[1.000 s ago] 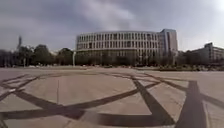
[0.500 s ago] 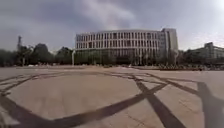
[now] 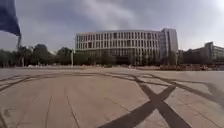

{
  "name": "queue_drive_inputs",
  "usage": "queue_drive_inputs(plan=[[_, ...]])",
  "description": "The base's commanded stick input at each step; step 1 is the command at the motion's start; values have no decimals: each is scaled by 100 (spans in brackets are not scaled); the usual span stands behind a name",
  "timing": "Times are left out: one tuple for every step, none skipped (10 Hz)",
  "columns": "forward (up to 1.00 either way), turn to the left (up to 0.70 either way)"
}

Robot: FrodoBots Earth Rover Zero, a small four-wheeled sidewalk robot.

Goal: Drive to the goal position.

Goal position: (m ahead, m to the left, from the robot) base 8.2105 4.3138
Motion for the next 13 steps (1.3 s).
queue_drive_inputs(plan=[[100,0],[100,0],[100,0],[100,0],[100,0],[100,0],[100,0],[100,0],[100,0],[100,0],[100,0],[100,0],[100,0]])
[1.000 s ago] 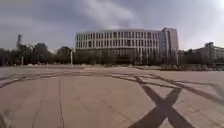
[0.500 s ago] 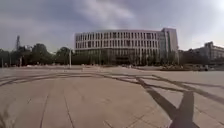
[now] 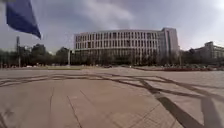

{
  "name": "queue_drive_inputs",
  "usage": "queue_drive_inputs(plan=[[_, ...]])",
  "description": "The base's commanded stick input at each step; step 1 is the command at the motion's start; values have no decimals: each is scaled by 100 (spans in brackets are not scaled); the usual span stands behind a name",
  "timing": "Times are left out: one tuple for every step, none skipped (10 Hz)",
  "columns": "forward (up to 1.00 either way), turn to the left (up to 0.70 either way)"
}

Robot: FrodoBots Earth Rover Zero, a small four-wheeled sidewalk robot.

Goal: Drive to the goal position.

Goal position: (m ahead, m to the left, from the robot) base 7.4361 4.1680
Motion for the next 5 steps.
queue_drive_inputs(plan=[[100,0],[100,0],[100,0],[100,10],[100,38]])
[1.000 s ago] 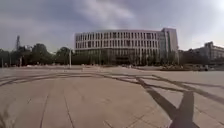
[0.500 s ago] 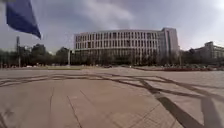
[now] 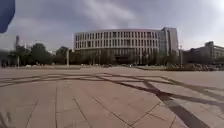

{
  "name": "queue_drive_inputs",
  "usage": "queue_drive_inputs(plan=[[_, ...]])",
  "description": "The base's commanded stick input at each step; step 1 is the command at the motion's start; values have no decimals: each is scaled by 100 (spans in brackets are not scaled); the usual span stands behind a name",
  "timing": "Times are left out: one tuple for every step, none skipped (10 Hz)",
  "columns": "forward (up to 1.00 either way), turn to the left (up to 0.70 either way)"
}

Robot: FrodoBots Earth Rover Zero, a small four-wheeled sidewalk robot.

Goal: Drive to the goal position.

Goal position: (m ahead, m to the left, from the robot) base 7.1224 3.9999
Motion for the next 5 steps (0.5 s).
queue_drive_inputs(plan=[[100,39],[100,27],[100,10],[100,0],[100,0]])
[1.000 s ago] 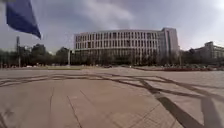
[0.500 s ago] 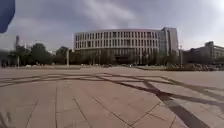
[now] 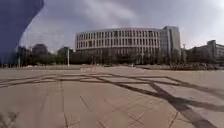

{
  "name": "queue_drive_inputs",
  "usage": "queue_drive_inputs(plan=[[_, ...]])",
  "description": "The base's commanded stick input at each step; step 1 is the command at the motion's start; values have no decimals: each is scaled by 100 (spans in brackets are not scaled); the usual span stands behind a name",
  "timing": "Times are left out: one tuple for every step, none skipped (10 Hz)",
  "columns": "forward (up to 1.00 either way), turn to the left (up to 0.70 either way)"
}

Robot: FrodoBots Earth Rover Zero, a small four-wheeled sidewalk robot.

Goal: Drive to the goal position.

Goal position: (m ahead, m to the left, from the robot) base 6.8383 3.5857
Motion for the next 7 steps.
queue_drive_inputs(plan=[[100,0],[100,0],[100,0],[100,0],[100,0],[100,0],[100,0]])
